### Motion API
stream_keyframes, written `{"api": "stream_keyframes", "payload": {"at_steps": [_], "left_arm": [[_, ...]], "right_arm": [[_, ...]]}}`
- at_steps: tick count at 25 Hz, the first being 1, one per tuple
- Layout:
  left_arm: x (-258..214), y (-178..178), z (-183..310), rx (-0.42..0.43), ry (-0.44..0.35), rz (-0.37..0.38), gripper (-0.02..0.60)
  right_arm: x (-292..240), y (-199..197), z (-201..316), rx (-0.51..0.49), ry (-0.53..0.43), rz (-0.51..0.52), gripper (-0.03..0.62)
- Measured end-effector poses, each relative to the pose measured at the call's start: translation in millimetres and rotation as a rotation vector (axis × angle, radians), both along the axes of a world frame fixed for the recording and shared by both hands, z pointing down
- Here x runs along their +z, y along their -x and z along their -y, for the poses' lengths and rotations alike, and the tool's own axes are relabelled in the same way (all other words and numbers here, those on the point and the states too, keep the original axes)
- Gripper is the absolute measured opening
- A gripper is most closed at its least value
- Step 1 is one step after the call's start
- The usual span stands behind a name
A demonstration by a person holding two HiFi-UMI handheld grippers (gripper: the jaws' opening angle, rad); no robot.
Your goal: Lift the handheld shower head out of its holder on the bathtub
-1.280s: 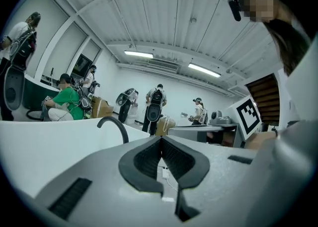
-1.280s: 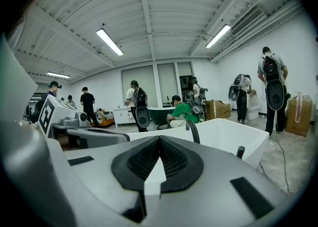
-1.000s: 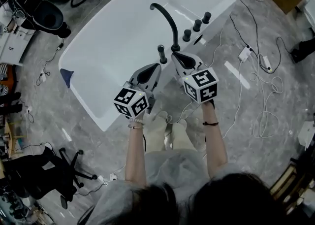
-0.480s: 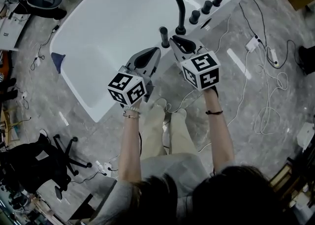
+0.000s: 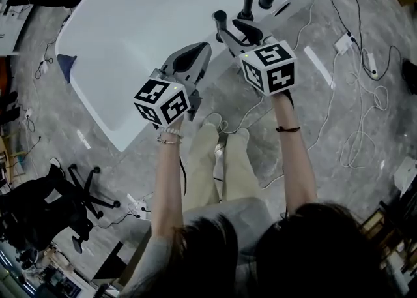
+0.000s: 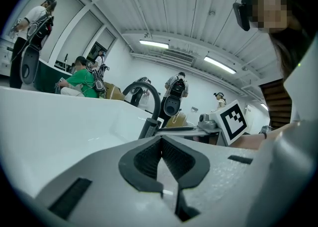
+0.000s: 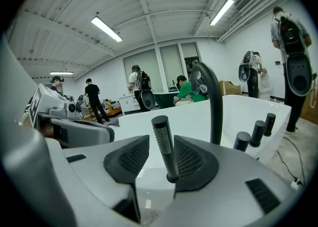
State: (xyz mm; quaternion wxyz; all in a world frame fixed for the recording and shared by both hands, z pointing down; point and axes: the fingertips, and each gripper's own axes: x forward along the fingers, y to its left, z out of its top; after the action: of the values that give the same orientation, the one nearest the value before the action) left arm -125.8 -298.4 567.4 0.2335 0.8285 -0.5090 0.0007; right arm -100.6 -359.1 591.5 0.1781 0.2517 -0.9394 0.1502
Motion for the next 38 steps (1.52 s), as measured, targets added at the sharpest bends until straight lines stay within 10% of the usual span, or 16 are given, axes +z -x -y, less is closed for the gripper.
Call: {"api": "stream_keyframes", "payload": {"at_steps": [38], "left_arm": [[52,38,13,-0.06,0.045,-0.015,0.006]], "right_arm": [[75,44,30,0.023,0.044,-0.106,0.152]]}}
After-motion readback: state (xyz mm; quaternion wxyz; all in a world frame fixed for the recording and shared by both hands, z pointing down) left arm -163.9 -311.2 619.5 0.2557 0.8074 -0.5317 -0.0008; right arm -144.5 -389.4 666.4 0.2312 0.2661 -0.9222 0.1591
